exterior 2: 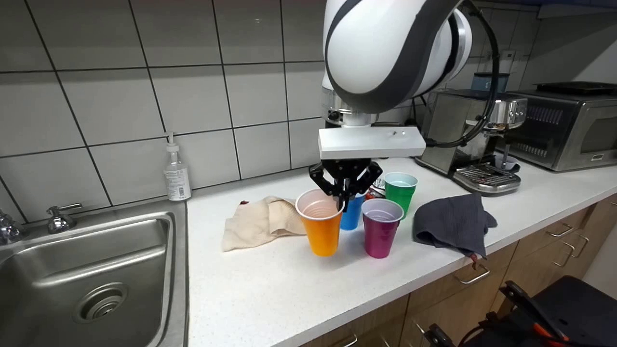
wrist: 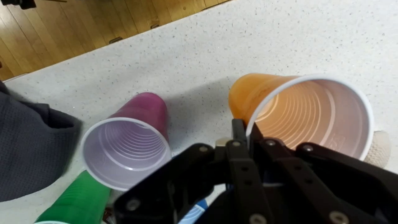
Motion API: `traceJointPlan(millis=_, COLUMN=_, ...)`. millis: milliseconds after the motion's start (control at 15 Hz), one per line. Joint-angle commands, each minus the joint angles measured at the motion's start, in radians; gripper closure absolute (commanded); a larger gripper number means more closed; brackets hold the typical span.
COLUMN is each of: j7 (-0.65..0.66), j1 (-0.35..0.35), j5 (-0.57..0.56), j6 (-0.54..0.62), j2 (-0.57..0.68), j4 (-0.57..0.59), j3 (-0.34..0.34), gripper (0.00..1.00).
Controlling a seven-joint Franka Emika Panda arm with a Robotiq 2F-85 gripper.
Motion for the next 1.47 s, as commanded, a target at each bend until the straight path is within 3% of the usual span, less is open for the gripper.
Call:
traceJointPlan(millis=0, j7=-0.089, j1=-0.004, j5=0.054, j6=-0.066, j2=-0.090, j4=-0.003, j3=-0.014, gripper=0.99)
traceJointPlan(millis=400, j7=-0.116, j1=-0.039, j5=0.054, j6=-0.083, j2=-0.134, j4=0.039, j3=-0.029, gripper=0.99)
traceJointPlan(millis=933, j7=-0.091, j1=-0.120, j5=0.016, j6=-0.066, j2=-0.062, j4=0.141, j3=-0.041, gripper=0.99)
traceJointPlan(millis=1400, j7=-0.092, j1=-0.167, j5=0.021, j6=-0.081, j2=-0.028, j4=0.198, j3=-0.092, gripper=0.99)
